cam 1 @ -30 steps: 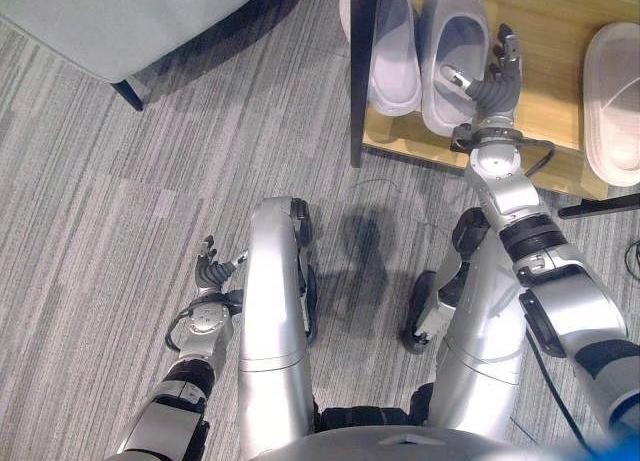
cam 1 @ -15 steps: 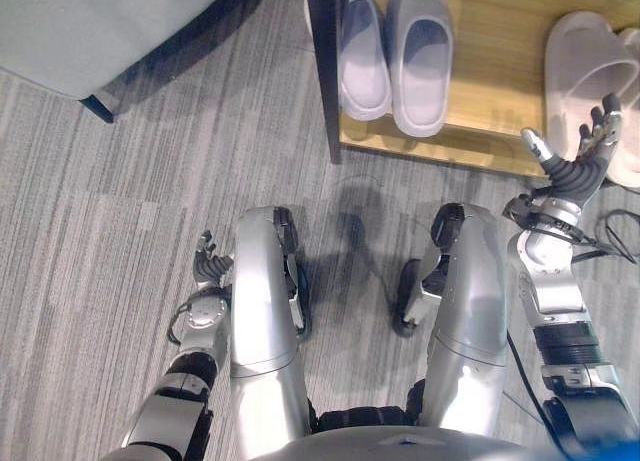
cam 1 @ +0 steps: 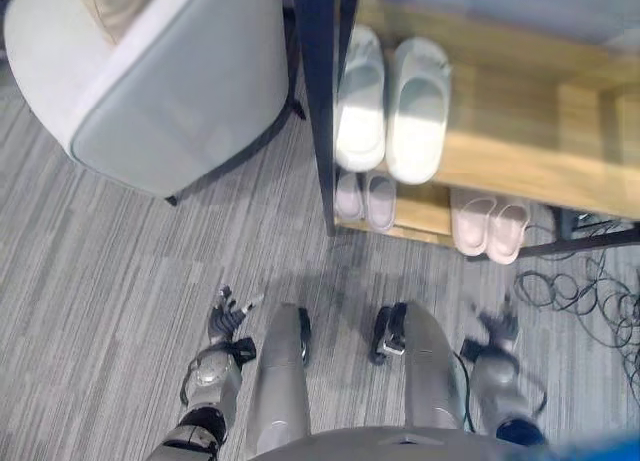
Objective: Arrange the slippers neatly on the shoe rack.
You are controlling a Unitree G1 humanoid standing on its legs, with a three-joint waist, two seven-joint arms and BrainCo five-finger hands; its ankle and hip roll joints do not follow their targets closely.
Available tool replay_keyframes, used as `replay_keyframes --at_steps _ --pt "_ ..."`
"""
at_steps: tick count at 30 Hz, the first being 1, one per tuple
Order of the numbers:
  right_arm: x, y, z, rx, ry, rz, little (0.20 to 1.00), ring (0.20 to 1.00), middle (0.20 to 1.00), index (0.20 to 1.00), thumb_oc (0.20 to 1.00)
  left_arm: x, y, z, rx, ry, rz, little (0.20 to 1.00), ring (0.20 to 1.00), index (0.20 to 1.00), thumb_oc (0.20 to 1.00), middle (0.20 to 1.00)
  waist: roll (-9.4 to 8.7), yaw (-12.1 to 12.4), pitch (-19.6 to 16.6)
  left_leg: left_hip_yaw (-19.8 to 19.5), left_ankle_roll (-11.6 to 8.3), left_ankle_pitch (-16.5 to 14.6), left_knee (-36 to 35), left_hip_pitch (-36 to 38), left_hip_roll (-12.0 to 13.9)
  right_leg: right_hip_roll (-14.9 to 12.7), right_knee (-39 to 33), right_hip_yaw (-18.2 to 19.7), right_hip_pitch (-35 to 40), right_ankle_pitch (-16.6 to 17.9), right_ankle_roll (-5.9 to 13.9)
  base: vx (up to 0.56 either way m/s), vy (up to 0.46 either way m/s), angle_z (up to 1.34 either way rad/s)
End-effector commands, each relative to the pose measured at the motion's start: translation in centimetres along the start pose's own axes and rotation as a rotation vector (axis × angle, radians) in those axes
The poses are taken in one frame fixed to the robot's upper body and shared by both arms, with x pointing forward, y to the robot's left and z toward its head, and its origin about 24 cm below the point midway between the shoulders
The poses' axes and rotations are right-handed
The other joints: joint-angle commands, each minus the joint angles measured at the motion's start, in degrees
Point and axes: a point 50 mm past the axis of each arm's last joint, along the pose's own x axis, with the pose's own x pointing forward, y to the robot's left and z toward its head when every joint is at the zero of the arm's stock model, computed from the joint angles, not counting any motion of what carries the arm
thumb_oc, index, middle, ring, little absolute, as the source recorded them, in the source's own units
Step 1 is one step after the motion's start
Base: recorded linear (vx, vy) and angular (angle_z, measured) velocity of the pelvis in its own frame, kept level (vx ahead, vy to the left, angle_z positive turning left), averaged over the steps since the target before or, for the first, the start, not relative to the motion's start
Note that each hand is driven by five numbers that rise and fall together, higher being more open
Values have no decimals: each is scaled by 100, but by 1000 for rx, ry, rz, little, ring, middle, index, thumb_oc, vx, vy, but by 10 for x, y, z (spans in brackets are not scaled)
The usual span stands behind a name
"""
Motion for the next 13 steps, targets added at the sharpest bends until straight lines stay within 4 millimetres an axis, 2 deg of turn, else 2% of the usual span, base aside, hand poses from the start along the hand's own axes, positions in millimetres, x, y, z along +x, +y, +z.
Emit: replay_keyframes --at_steps 1,2,3,4,5,6,8,11,13 --pt "20 1 40 225 -61 -102 1000 1000 1000 1000 1000 1 8 -5 85 41 4 1000 1000 1000 1000 1000 12 53 72 -640 -298 549 -291 -218 248 -330 -145 182 -101 423 447 167 -64 7" --pt "21 -11 16 207 45 -170 1000 1000 1000 1000 1000 -7 12 -22 108 105 12 1000 1000 1000 1000 1000 37 96 -32 -556 -317 745 -943 372 201 -257 -763 37 519 645 517 164 -57 8" --pt "21 -16 7 202 86 -198 1000 1000 1000 1000 1000 -10 13 -29 120 136 10 1000 1000 1000 1000 1000 43 113 -93 -498 -344 865 -1308 692 171 -188 -1160 -25 860 790 560 221 -69 4" --pt "22 -25 -4 165 136 -229 1000 1000 1000 1000 1000 -17 13 -43 113 196 8 1000 1000 1000 1000 1000 81 158 -186 -372 -387 1081 -2037 1340 190 -106 -1825 -159 1458 1050 663 192 -50 3" --pt "21 -30 -11 132 159 -238 1000 1000 1000 1000 1000 -20 12 -50 118 223 -4 1000 1000 1000 1000 1000 90 155 -273 -321 -410 1227 -2349 1567 188 -76 -2146 -208 1691 1180 688 264 -60 4" --pt "20 -37 -23 69 204 -234 1000 1000 1000 1000 1000 -29 9 -64 137 283 -35 1000 1000 1000 1000 1000 119 175 -424 -235 -460 1425 -3078 2168 181 41 -2839 -289 2256 1396 763 212 -67 -5" --pt "17 -46 -37 -2 254 -213 1000 1000 1000 1000 1000 -36 6 -76 154 334 -63 1000 1000 1000 1000 1000 163 197 -553 -197 -492 1665 -3723 2721 142 154 -3446 -351 2774 1614 807 195 -63 -2" --pt "7 -51 -59 -143 335 -76 1000 1000 1000 1000 1000 -47 -3 -91 152 404 -93 1000 1000 1000 1000 1000 279 264 -954 -64 -464 2109 -5122 3854 0 472 -4713 -419 3786 2033 895 151 -57 6" --pt "1 -47 -69 -139 383 -11 1000 1000 1000 1000 1000 -48 -5 -94 198 429 -105 1000 1000 1000 1000 1000 291 285 -1129 -30 -483 2196 -5396 4094 -39 544 -5087 -401 4088 2173 910 55 -39 -5"
